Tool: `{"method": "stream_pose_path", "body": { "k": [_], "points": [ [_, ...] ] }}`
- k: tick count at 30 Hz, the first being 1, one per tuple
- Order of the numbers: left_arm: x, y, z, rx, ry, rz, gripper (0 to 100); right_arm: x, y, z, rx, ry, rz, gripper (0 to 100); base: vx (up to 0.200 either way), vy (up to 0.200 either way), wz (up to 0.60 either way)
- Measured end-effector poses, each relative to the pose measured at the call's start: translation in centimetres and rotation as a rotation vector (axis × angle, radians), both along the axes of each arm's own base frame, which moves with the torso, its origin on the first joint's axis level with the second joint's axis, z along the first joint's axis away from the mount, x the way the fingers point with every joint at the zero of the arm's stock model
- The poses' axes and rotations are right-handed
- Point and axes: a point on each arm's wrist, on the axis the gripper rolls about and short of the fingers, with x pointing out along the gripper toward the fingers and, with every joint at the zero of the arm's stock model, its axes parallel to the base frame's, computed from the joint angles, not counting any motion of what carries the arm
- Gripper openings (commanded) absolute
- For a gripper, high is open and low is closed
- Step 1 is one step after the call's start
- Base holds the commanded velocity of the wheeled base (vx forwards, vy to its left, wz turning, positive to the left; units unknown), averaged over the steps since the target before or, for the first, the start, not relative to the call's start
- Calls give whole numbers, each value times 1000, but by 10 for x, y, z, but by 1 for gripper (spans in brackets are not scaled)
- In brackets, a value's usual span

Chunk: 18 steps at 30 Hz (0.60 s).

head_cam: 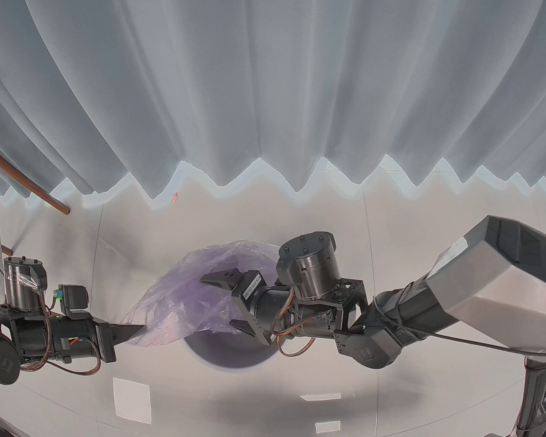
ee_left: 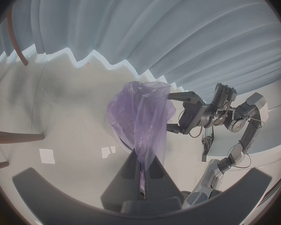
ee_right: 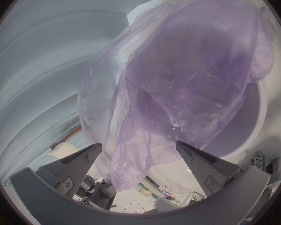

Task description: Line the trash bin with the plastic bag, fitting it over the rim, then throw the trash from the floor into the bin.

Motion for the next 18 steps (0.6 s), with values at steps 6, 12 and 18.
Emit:
{"method": "stream_pose_path", "body": {
  "k": [6, 12, 18],
  "points": [
    [-1, 0, 2, 0, -12, 2, 0, 3, 3, -12, -18, 15, -1, 0, 0, 0, 0],
    [-2, 1, 3, 2, -15, 6, 0, 4, 0, -15, -29, 27, -8, 0, 0, 0, 0],
    [-2, 2, 2, 4, -10, 16, 0, -8, -10, -16, -69, 56, -3, 0, 0, 0, 0]
  ]
}}
